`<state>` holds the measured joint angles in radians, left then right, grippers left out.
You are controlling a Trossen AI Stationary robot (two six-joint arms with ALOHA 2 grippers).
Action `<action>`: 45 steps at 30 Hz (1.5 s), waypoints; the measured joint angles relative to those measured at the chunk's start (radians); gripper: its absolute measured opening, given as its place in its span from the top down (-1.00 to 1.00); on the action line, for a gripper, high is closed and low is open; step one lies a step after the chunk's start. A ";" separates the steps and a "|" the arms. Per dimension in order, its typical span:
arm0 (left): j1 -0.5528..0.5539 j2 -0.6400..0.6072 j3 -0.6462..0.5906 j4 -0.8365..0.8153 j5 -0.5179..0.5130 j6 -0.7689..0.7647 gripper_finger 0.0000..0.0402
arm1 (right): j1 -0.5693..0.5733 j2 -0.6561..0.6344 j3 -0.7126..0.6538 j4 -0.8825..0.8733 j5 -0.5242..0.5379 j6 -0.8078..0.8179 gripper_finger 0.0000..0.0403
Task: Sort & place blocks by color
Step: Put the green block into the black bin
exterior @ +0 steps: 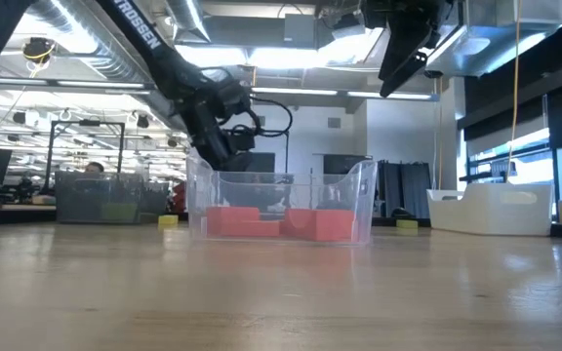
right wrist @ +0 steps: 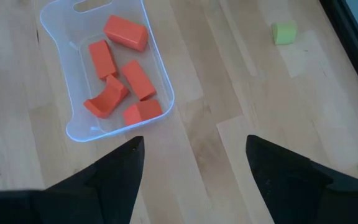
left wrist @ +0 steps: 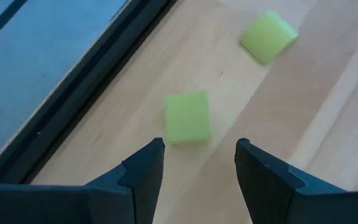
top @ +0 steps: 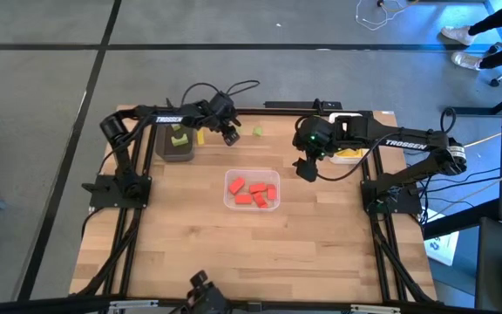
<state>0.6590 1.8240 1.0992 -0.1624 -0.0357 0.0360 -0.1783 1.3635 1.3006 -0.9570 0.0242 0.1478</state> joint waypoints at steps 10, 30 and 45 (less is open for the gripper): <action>0.012 0.045 0.001 0.082 -0.006 -0.001 0.08 | 0.000 0.000 0.000 0.005 0.000 -0.002 -0.40; 0.014 0.145 0.001 0.161 -0.007 -0.008 0.27 | 0.000 0.000 0.000 0.007 0.000 0.000 -0.40; 0.005 0.032 0.000 0.003 -0.007 -0.025 0.40 | 0.000 0.000 0.000 0.006 0.001 -0.001 -0.40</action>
<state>0.6643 1.8559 1.0988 -0.1589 -0.0429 0.0109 -0.1782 1.3636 1.3003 -0.9506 0.0250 0.1463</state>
